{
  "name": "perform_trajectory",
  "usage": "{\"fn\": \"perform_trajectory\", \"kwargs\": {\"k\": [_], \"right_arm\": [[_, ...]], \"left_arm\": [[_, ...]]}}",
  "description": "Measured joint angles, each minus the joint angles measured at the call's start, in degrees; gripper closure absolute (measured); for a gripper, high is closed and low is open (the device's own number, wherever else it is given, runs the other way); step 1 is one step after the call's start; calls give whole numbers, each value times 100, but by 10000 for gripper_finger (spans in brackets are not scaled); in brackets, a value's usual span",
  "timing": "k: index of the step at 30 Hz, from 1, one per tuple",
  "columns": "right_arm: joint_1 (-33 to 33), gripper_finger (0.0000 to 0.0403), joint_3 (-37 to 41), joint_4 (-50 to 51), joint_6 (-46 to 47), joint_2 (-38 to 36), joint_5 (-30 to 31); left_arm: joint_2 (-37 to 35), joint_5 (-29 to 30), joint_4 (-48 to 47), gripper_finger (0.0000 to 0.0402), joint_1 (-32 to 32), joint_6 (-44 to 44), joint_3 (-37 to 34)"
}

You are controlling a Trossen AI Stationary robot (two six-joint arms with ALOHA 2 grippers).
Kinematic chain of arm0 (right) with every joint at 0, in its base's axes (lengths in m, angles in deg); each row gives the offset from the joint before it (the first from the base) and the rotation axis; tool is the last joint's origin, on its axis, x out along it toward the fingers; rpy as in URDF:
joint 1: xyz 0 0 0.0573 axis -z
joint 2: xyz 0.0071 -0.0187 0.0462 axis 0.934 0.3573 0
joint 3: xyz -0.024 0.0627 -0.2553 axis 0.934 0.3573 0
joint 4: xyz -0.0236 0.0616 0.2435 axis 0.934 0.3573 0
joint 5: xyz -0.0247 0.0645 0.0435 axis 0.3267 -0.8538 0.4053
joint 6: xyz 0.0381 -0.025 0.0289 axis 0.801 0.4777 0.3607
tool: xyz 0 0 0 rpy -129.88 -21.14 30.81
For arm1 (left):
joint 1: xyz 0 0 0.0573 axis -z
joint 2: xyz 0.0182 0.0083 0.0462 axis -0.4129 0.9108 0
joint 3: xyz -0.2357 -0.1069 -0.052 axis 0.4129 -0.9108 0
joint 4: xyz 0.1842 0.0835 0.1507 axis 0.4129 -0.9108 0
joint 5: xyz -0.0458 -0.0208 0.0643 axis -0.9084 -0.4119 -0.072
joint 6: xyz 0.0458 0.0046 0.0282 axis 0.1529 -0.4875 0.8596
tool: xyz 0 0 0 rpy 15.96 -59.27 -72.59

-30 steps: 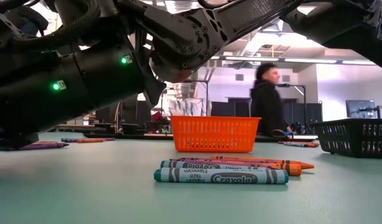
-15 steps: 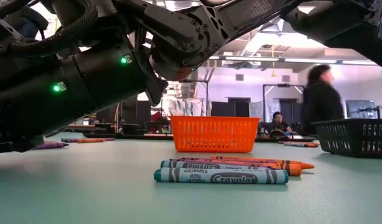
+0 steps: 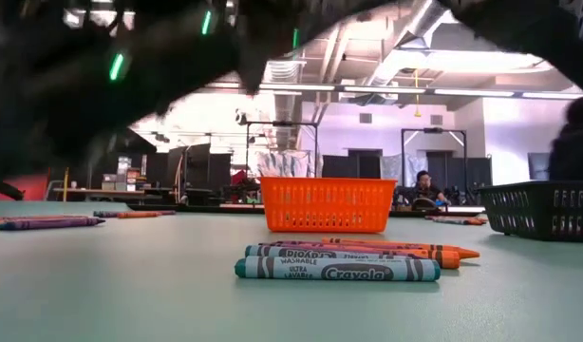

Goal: Sort crayons
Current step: Put the orange crayon into the orange bin

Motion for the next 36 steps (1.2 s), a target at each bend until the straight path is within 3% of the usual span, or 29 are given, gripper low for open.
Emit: {"fn": "perform_trajectory", "kwargs": {"k": [6,10,14,20,24,29,36], "right_arm": [[-73,401,10,2117,-303,-969,-51],[-157,402,826,2613,-350,-1739,69],[-190,402,2575,2182,35,-3025,532],[21,402,5923,74,511,-5229,1105],[350,402,7360,-727,862,-6314,1300],[849,403,8140,-894,886,-6941,1301],[1378,402,8327,-733,892,-6948,961]], "left_arm": [[-2,0,0,384,0,0,0],[-2,0,0,384,1,0,0],[-2,0,-2,384,0,0,0],[-2,0,-2,384,0,0,0],[-2,0,-2,384,0,0,0],[0,0,-2,384,0,0,0],[-1,0,-2,384,0,0,0]]}}
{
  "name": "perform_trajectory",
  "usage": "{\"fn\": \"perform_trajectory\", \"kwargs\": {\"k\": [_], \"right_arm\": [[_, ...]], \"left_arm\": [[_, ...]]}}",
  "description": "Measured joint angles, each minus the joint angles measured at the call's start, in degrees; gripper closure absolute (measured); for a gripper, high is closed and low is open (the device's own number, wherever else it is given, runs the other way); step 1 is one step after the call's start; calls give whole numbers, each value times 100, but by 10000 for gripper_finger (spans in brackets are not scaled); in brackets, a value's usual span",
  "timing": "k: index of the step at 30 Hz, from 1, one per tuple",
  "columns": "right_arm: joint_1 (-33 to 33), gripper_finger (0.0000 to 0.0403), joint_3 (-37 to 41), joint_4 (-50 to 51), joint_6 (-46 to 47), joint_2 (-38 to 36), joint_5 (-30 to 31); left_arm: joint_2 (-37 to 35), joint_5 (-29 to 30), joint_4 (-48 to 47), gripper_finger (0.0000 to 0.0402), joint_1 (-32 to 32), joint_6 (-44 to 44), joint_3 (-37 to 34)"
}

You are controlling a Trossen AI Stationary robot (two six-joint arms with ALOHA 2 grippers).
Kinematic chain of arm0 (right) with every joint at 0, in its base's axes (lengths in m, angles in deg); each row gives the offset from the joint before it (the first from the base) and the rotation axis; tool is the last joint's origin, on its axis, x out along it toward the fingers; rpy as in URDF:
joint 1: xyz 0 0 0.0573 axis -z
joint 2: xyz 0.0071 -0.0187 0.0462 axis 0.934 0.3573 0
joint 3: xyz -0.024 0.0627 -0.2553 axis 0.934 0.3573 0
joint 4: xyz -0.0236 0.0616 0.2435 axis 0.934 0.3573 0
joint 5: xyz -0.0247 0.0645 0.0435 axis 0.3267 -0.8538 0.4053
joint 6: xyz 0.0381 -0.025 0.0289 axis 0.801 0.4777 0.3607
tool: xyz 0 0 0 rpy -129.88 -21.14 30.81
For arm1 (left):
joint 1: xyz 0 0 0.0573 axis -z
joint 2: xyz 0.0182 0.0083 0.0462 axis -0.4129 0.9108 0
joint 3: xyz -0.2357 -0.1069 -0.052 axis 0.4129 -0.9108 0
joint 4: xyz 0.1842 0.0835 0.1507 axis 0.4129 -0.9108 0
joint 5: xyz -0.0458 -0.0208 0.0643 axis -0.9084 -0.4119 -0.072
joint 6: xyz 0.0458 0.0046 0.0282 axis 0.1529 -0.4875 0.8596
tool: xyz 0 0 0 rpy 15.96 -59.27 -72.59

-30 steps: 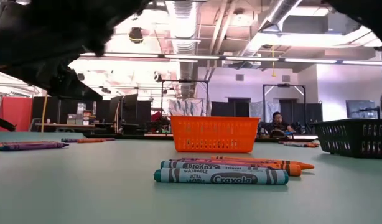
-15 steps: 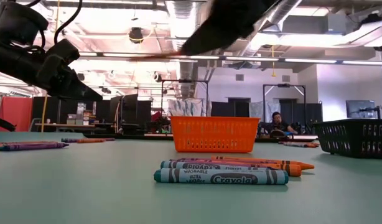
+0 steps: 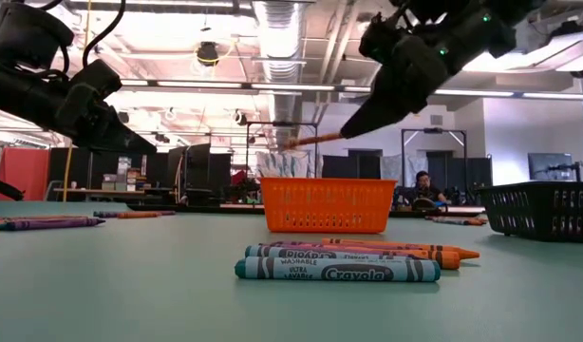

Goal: Sort crayons
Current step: Put the orange crayon into the orange bin

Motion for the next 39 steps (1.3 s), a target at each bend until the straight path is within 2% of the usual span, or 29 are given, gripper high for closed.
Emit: {"fn": "perform_trajectory", "kwargs": {"k": [17,32,39], "right_arm": [[56,334,4,83,59,7,-116],[105,321,4,141,-1461,7,-118],[621,321,0,378,-2091,-95,-128]], "left_arm": [[1,0,0,384,-1,0,0],[1,0,0,384,2,0,0],[1,0,0,384,-1,0,0]]}}
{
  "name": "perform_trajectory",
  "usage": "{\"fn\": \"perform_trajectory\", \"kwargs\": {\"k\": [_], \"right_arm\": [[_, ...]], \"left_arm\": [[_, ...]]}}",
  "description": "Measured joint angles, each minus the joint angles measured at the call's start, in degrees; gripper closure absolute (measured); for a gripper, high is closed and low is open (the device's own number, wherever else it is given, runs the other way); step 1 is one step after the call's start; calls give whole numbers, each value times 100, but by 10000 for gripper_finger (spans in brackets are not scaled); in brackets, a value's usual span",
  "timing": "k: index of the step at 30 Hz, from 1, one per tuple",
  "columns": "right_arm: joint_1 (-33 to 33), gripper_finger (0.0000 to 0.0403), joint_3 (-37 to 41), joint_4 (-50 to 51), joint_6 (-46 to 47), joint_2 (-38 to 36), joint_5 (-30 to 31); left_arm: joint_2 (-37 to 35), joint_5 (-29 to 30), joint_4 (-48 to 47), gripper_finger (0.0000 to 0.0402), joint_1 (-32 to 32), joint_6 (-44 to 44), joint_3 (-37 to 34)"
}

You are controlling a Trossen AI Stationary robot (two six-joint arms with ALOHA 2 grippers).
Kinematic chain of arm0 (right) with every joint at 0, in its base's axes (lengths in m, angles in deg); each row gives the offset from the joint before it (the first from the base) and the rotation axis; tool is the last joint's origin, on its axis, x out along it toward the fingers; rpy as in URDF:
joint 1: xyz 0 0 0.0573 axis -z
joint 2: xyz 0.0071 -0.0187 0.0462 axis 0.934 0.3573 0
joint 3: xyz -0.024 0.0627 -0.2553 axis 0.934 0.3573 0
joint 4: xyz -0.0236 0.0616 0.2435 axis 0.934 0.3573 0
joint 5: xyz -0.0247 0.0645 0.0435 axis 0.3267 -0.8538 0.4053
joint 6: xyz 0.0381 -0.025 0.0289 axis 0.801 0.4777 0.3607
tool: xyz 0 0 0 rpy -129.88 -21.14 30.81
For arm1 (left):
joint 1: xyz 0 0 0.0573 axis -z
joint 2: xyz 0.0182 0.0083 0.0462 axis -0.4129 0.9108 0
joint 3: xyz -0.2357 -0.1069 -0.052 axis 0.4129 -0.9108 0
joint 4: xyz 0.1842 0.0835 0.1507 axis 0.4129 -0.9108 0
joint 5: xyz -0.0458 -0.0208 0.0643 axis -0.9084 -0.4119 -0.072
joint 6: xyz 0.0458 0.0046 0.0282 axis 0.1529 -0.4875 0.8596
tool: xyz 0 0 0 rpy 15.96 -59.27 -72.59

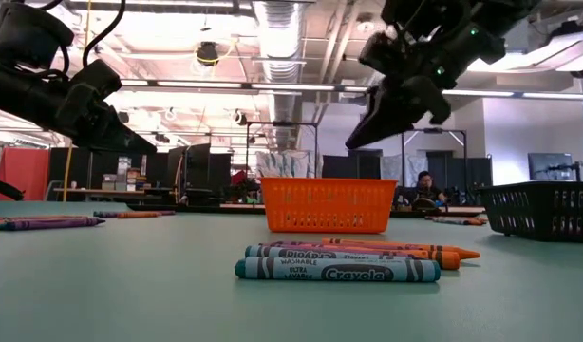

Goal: Sort crayons
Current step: Put the orange crayon into the orange bin

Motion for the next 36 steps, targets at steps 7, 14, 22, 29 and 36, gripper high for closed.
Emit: {"fn": "perform_trajectory", "kwargs": {"k": [7,14,22,29,36], "right_arm": [[1498,321,-2,667,189,-653,-16],[3522,321,-192,2182,1680,-891,-454],[4804,321,-741,3217,1780,322,-439],[4873,321,-2067,4479,1262,1612,-12],[4872,321,-2802,4962,1584,1971,-1]], "left_arm": [[-2,-2,0,384,2,0,0],[0,1,0,384,0,0,0],[-2,2,0,384,0,0,2],[-2,2,0,384,0,0,0],[-1,2,0,384,1,0,1]]}}
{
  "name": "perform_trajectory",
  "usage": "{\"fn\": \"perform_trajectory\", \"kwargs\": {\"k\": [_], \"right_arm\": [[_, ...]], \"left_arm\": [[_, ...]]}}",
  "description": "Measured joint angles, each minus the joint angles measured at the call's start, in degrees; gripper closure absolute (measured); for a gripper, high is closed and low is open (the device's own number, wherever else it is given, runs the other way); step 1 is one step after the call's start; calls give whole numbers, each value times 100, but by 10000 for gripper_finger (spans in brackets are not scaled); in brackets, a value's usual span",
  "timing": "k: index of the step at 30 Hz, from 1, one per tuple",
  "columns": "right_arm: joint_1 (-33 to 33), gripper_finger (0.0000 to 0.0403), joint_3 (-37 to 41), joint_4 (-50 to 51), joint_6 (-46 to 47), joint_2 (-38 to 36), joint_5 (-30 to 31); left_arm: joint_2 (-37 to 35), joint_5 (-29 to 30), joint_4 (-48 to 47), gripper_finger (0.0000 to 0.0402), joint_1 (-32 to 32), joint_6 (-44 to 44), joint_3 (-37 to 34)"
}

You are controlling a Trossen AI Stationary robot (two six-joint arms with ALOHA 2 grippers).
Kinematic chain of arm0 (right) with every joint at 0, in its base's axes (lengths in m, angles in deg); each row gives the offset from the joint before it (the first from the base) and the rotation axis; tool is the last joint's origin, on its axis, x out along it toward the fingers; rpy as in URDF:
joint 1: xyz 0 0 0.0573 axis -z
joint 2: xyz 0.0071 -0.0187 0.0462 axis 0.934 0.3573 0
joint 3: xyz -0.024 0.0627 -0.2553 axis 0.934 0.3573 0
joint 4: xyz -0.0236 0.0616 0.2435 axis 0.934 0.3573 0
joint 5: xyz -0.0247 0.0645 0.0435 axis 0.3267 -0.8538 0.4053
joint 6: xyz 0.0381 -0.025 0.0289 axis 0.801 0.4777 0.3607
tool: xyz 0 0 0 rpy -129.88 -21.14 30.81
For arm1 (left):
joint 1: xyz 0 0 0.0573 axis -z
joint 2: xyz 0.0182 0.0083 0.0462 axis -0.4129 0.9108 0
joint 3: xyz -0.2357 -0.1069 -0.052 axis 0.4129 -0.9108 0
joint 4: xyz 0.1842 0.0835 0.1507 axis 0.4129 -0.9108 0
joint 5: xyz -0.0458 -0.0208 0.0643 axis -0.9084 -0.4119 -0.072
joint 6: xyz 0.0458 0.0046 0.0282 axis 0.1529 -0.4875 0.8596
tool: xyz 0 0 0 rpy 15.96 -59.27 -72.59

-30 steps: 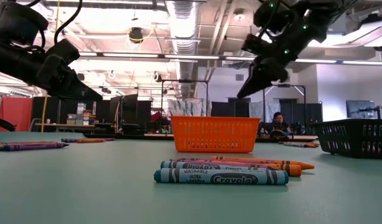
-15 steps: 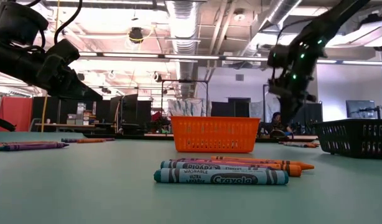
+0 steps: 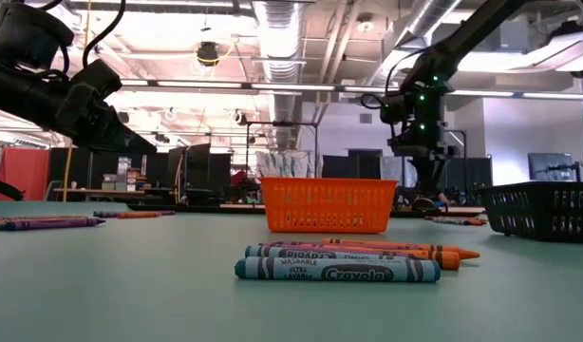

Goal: Sort crayons
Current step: Put the orange crayon into the orange bin

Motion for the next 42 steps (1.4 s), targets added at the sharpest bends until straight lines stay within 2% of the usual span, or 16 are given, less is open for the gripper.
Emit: {"fn": "perform_trajectory", "kwargs": {"k": [8,17,24,30,37,42], "right_arm": [[-99,321,-28,24,774,-151,2],[-304,321,-28,-171,591,-151,2],[-400,321,-18,211,1029,-151,0],[-388,321,412,88,1210,-153,-2],[-418,321,1126,-706,1491,-153,-4],[-463,321,1226,-911,1503,-153,-2]], "left_arm": [[-1,0,0,384,-1,0,-1],[-1,0,-2,384,-1,0,-1],[-1,0,0,384,0,0,-1],[0,-1,0,384,1,0,1],[-1,-2,0,384,-1,0,-1],[0,0,-1,384,-1,0,-1]]}}
